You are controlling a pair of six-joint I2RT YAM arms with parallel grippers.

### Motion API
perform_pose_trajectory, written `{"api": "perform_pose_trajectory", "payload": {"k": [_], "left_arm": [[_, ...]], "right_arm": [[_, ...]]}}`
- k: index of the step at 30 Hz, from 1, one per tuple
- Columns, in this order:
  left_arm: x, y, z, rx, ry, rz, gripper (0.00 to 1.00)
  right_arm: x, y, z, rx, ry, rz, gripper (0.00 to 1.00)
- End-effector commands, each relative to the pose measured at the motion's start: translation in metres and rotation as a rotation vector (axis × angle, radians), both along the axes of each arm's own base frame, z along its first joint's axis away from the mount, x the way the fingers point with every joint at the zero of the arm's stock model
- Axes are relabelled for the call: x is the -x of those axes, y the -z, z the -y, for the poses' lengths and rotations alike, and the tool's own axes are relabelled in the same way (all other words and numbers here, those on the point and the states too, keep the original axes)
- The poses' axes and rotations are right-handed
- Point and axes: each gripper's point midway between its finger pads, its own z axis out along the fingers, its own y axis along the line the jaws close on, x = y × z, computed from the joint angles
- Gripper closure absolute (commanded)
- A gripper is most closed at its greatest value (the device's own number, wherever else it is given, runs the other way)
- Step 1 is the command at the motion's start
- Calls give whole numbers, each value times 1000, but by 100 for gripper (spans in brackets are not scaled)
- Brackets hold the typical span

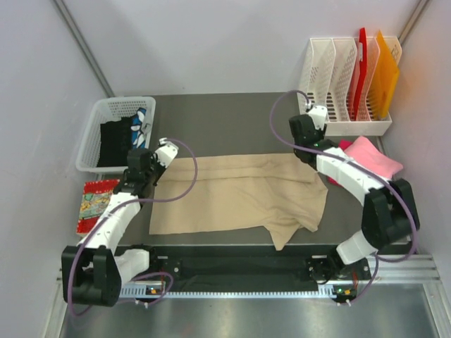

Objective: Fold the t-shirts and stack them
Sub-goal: Fold the tshirt

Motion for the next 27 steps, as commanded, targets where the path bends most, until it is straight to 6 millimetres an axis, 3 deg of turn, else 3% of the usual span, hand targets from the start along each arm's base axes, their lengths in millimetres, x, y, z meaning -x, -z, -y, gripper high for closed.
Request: {"api": "perform_pose_trajectory", "payload": {"k": [1,5,8,11,16,17,19,21,22,23,25,27], "left_arm": [[7,-11,12,49,53,21,76],[7,8,16,73,62,-18,76],[2,13,15,79,41,-39,76],[-9,10,19,96,47,-21,76],[-39,-4,43,212,77,-15,78],[-44,5,46,214,73,-42,78],[-57,3,56,214,77,-19,80],[-66,17,59,198,58,-36,81],[-76,13,66,200,65,-9,82],[-79,26,68,195,58,-38,83],[-91,25,70,192,35,-35,84],[-96,39,70,183,24,-65,86]], "right_arm": [[-38,21,-14,-3,-34,-38,57],[-55,60,-33,-26,-88,-115,57],[-58,69,-38,-43,-102,-113,57],[-62,66,-39,-38,-110,-107,55],[-69,57,-52,-94,-147,-87,55],[-69,56,-55,-105,-156,-84,55],[-71,54,-64,-133,-182,-75,55],[-76,51,-73,-151,-206,-71,55],[-75,56,-81,-157,-229,-88,55],[-79,54,-86,-167,-240,-82,55],[-78,60,-98,-163,-265,-101,55],[-79,56,-109,-154,-290,-93,56]]}}
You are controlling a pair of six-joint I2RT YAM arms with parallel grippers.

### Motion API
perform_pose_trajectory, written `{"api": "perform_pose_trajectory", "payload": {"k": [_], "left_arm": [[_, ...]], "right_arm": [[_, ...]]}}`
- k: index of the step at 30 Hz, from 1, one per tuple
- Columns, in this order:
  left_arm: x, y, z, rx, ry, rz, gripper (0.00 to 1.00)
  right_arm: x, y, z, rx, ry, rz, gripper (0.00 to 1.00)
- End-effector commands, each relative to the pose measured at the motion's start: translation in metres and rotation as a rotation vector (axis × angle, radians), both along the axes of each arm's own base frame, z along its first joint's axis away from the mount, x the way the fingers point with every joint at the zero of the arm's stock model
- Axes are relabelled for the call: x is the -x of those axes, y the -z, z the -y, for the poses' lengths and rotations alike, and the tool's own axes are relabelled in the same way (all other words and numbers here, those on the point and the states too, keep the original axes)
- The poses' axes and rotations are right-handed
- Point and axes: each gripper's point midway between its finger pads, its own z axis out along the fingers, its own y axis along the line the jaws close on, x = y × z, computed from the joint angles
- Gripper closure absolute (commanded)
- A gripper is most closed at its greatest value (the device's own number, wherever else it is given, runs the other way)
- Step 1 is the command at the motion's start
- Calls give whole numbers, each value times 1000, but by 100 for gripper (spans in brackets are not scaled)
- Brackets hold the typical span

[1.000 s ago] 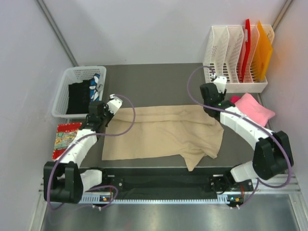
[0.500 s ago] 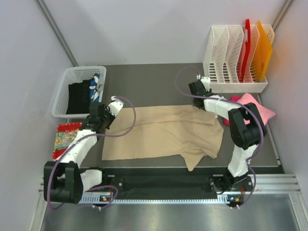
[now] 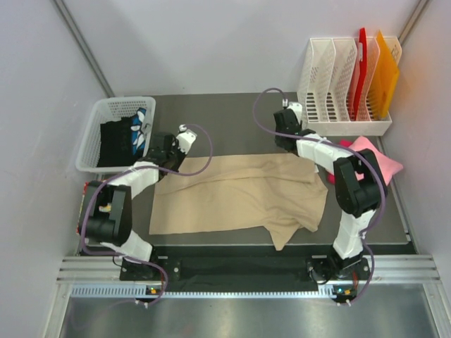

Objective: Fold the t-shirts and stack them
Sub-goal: Fold the tshirt

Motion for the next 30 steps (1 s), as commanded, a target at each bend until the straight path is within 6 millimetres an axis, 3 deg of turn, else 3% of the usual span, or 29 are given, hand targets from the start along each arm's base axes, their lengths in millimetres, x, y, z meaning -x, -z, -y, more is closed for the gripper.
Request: {"api": "perform_pose_trajectory", "payload": {"k": [1,7,13,23,30], "left_arm": [[-36,-10,2,7,-59,73,87],[-28,19,-10,-61,-71,42,89],[-16,27,-14,-83,-64,41,89],[-16,26,-16,-87,-76,38,89],[-18,27,-18,-104,-88,29,90]], "right_arm": [[-11,-15,-44,-33,-86,51,56],[0,-5,-90,5,-191,19,57],[16,-4,-117,-37,-245,17,57],[42,28,-120,-44,-274,-59,59],[64,36,-122,-67,-282,-73,61]]}}
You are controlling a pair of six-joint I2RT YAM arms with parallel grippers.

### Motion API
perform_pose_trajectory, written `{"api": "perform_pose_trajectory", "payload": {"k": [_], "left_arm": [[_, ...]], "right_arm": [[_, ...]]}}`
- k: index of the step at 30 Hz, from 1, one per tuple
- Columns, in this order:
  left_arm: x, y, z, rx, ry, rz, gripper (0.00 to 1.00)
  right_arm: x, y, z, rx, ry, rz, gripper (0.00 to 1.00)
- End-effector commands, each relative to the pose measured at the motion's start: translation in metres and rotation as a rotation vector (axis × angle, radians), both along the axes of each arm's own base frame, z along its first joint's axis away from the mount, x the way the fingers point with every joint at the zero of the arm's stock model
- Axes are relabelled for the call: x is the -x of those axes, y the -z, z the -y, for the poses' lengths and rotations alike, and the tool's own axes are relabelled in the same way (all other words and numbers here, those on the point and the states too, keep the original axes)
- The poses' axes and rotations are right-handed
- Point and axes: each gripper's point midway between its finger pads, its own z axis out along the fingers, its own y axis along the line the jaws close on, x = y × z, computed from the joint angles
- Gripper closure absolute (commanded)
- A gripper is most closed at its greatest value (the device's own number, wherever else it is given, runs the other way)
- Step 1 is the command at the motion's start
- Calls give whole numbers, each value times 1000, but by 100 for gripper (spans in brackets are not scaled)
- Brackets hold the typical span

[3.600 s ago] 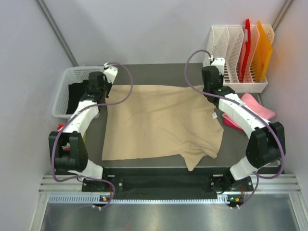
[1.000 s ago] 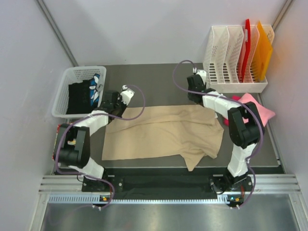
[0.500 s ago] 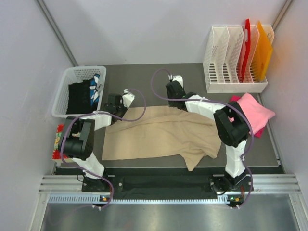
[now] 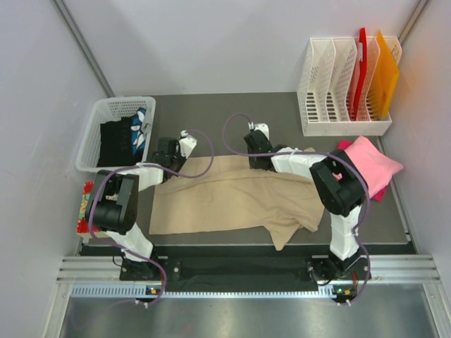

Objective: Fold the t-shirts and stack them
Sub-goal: Fold the tshirt

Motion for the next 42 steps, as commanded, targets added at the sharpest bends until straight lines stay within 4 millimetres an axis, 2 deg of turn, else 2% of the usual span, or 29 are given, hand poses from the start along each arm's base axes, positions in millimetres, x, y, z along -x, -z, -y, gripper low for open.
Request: {"api": "perform_pose_trajectory", "payload": {"k": [1,12,18,21,25,29,30,32,33,34,35,36,37,39,40,42], "left_arm": [[-11,-14,-3,-15,-22,49,89],[-13,-2,-7,-47,-39,22,90],[-13,-3,-7,-48,-39,25,90],[-14,-3,-9,-59,-40,30,90],[-13,-2,-11,-69,-43,33,90],[-13,-5,-12,-72,-46,38,91],[-13,-6,-12,-71,-46,39,91],[-13,-10,-12,-74,-47,49,91],[-13,-10,-13,-74,-48,50,91],[-12,-12,-13,-77,-48,51,91],[-12,-12,-13,-77,-48,51,91],[-11,-13,-13,-77,-49,52,91],[-11,-16,-13,-75,-48,57,91],[-9,-16,-14,-75,-48,58,91],[-8,-19,-13,-71,-45,63,91],[-7,-21,-13,-71,-42,68,91]], "right_arm": [[16,-21,-15,-69,-14,48,61],[62,-21,-17,-55,-17,85,61],[80,-24,-8,-27,6,104,61],[90,-30,2,-6,30,126,61],[95,-52,17,-9,79,185,58],[74,-72,25,-9,119,224,55],[63,-73,33,2,141,223,55],[43,-77,31,-10,153,220,56],[32,-69,39,8,172,202,56],[19,-78,32,-19,169,211,56],[12,-77,33,-17,172,203,57],[3,-65,36,13,176,178,57],[-8,-76,28,-1,173,196,57],[-16,-64,25,44,163,162,57],[-24,-71,20,34,163,174,58],[-27,-64,16,44,159,160,59]]}}
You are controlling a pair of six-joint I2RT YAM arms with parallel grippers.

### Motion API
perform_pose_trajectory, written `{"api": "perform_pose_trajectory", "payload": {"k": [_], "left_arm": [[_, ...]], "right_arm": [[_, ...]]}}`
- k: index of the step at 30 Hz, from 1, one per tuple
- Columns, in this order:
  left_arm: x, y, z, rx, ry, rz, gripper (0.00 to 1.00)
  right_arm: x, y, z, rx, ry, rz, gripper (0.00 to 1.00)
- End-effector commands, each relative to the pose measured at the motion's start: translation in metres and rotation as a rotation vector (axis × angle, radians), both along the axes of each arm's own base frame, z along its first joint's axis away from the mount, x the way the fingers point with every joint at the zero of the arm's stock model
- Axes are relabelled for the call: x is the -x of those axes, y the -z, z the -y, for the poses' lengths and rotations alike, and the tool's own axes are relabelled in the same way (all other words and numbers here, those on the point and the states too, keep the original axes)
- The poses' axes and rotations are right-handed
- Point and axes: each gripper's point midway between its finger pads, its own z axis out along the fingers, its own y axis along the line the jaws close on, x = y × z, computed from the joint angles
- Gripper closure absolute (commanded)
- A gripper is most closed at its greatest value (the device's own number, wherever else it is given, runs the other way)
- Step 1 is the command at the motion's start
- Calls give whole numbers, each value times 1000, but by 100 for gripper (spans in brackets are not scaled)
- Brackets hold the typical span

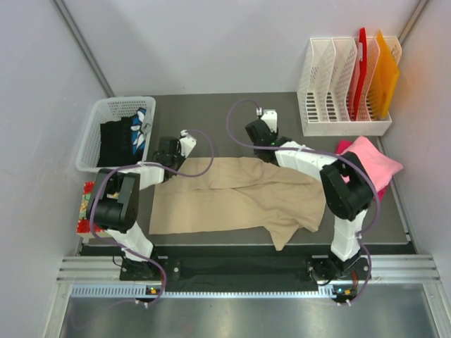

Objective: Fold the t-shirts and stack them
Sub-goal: Fold the tshirt

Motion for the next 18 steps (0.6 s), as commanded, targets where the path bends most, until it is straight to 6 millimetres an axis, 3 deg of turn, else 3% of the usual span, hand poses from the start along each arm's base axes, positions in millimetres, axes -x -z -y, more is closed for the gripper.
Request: {"api": "perform_pose_trajectory", "payload": {"k": [1,18], "left_arm": [[0,-20,-2,0,-1,56,91],[3,-15,-2,-7,4,50,91]], "right_arm": [[-10,0,-16,16,-43,-23,62],[0,44,-9,31,-42,-98,68]]}}
